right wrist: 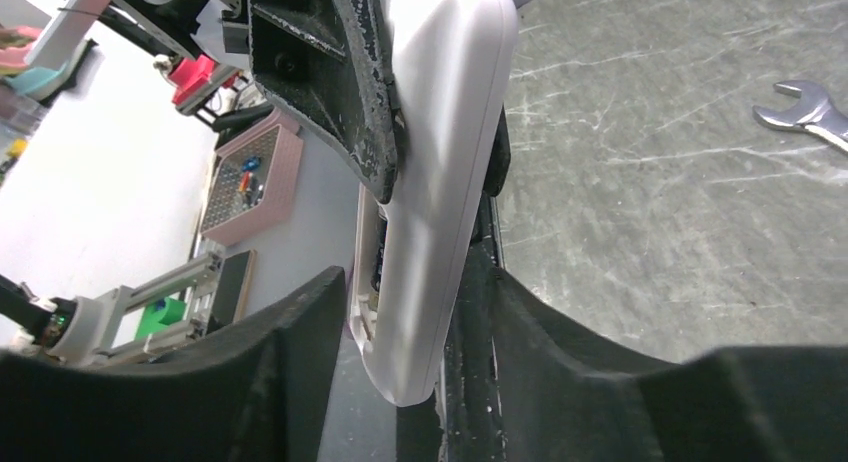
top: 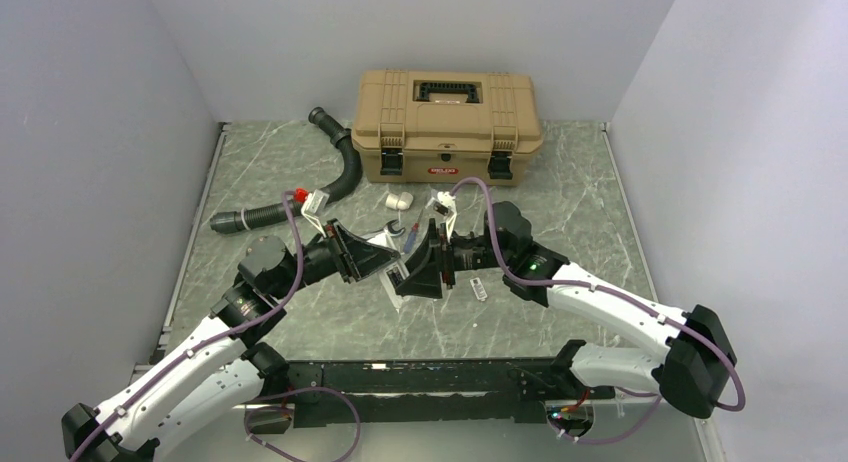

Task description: Load the batteries into the remote control

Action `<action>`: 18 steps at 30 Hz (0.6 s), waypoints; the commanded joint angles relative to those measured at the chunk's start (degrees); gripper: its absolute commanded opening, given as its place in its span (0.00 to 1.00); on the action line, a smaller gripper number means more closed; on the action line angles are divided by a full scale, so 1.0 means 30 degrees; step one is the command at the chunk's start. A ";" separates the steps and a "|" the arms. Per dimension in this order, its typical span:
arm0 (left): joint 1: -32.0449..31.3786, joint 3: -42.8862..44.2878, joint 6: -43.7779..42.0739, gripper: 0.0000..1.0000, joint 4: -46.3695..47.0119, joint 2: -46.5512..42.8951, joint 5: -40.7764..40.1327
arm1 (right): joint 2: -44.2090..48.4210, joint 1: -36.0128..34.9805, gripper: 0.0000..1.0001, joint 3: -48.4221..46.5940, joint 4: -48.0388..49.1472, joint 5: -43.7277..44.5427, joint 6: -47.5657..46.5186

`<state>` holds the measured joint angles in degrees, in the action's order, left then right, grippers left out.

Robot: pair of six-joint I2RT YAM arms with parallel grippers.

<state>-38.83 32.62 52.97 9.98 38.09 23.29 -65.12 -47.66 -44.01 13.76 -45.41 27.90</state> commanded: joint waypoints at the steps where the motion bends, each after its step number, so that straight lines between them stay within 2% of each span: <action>1: -0.0042 0.0281 0.0112 0.00 0.0636 -0.0334 -0.0365 | 0.0882 -0.0089 0.61 -0.0717 0.0530 0.0047 -0.1100; 7: 0.0046 -0.0202 0.0031 0.00 0.0172 -0.0250 -0.1035 | 0.2786 -0.0064 0.65 -0.0495 -0.0730 0.2981 -0.2084; 11: 0.0231 -0.0341 0.0183 0.00 -0.0517 0.0093 -0.1528 | 0.4021 -0.0023 0.67 -0.0348 -0.3142 0.8129 -0.1745; 15: 0.0387 -0.0300 0.0186 0.00 -0.1391 0.0336 -0.1756 | 0.3230 -0.0007 0.67 -0.2187 -1.0746 1.5059 -0.0419; 18: 0.0523 -0.0223 0.0178 0.00 -0.1907 0.0552 -0.1844 | 0.1553 0.0058 0.68 -0.3482 -1.5484 1.7927 0.0695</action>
<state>-37.89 31.38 53.23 5.08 39.29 19.05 -55.16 -47.77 -48.66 -8.67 -11.75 25.10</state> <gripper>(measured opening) 0.302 0.674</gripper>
